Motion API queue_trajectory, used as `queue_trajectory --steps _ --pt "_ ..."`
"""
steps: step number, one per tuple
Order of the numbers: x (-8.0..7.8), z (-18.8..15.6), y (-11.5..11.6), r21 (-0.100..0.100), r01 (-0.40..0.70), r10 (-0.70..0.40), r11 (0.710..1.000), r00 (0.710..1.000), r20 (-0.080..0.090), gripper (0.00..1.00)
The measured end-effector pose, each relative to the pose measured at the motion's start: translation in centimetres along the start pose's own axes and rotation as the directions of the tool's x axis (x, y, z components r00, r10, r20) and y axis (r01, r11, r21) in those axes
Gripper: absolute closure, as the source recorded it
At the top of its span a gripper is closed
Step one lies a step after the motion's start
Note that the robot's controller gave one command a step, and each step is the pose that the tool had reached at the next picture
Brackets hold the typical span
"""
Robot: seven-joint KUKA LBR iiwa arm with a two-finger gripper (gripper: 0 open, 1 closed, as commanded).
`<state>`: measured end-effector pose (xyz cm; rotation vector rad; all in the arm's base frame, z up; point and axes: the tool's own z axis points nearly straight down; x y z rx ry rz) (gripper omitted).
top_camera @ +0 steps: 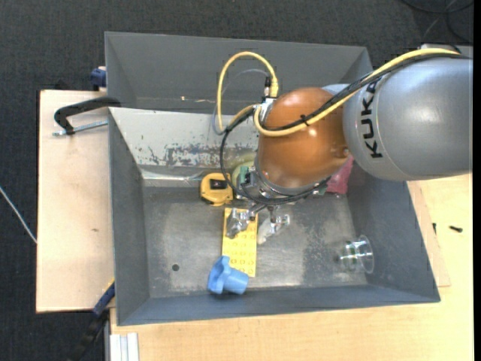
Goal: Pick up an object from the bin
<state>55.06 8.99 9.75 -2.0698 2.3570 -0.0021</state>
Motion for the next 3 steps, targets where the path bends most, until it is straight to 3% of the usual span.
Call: queue_trajectory --steps 3 --pt "-0.1 -3.6 -0.1 0.0 -0.001 0.001 1.0 1.0 0.001 1.0"
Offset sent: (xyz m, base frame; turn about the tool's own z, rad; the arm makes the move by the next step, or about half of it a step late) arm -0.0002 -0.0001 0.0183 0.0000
